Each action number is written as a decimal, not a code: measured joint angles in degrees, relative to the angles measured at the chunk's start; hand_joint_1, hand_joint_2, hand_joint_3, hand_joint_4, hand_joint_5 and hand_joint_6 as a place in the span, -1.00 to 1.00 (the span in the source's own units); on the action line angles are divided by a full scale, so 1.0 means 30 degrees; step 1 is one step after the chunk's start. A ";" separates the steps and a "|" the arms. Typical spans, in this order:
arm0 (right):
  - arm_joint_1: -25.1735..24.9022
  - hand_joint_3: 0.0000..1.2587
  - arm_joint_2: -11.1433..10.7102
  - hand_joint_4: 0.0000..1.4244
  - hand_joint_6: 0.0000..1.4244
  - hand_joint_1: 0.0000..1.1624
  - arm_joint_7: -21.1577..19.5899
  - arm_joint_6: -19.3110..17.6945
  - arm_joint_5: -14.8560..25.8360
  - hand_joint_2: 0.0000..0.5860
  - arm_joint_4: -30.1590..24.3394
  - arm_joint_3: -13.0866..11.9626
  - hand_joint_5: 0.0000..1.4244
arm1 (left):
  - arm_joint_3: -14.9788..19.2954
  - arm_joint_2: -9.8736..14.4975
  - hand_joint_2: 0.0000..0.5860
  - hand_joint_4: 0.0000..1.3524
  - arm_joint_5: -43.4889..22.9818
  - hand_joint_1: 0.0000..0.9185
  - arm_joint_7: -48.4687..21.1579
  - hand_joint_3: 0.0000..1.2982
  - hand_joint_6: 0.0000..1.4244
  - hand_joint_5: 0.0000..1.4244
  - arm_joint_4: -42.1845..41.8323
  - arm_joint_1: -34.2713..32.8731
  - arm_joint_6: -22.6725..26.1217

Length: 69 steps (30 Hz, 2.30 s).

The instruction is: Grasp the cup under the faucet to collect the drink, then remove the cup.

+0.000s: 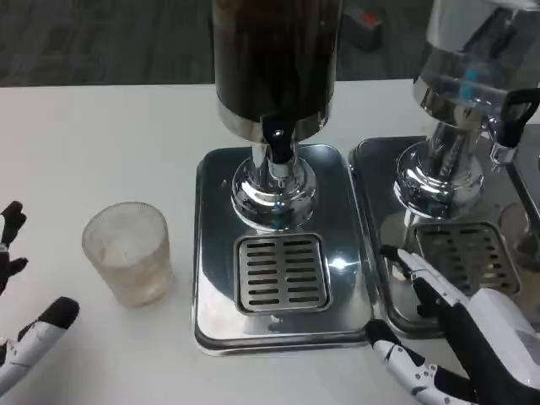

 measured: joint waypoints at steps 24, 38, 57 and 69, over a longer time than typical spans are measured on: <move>-0.0089 -0.65 0.1018 -0.69 -0.46 -0.31 0.0060 0.0632 0.1786 0.38 -0.0116 0.0176 -0.64 | -0.1360 0.0883 -1.00 -1.00 0.1409 -0.54 -0.0019 -1.00 -0.61 -0.80 0.6132 -0.5516 0.1425; 0.0364 -0.61 0.1328 -0.66 -0.41 -0.28 0.0057 0.0627 0.2688 0.38 -0.0449 -0.0144 -0.60 | -0.3143 0.1374 -1.00 -1.00 0.2026 -0.54 -0.0238 -1.00 -0.64 -0.80 0.9593 -0.7837 0.0660; 0.1101 -0.52 0.1581 -0.62 -0.34 -0.26 0.0028 0.0628 0.2594 0.41 -0.1135 -0.0214 -0.57 | -0.5255 0.1834 -0.99 -1.00 0.3470 -0.55 0.0601 -1.00 -0.65 -0.80 1.1725 -1.0225 0.0463; 0.1400 -0.43 0.1608 -0.57 -0.31 -0.26 0.0029 0.0638 0.2577 0.38 -0.1458 -0.0584 -0.54 | -0.6373 0.1830 -0.95 -0.92 0.4294 -0.41 0.2208 -1.00 -0.54 -0.68 1.2157 -1.1128 0.1359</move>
